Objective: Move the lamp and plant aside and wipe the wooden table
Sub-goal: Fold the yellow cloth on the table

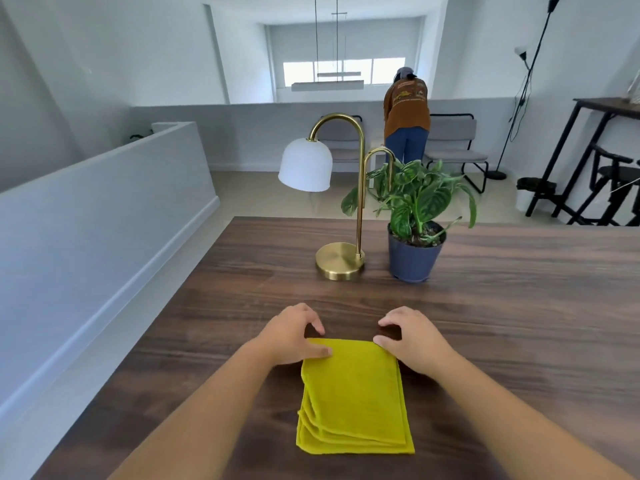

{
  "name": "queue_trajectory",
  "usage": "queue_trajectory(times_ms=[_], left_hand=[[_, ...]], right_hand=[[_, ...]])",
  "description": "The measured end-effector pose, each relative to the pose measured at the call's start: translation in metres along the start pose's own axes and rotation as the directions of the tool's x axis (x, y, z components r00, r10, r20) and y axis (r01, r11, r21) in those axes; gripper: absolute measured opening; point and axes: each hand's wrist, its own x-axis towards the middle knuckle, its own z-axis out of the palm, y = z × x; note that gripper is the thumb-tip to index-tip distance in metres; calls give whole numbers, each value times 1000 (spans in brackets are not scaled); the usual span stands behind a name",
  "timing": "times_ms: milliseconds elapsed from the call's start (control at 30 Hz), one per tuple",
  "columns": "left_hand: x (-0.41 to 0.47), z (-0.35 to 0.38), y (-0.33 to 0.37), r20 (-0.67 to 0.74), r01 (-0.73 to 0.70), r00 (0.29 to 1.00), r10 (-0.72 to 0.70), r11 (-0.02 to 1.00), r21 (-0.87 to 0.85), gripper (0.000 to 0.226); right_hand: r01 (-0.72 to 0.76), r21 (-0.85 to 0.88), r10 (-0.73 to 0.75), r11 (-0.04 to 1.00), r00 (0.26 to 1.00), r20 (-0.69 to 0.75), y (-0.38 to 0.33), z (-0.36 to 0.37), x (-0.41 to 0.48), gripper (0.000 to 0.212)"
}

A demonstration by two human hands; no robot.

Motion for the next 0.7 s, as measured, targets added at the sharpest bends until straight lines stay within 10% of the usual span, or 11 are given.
queue_trajectory(times_ms=[400,700], left_hand=[[-57,-28,-9,-194,61,967,-166,888,-455,12],[-161,-84,-52,-502,-10,721,-478,717,-697,10]], right_hand=[[264,143,-251,954,962,-102,-67,-13,0,13],[548,314,-530,775,835,-149,-189,12,3,10]])
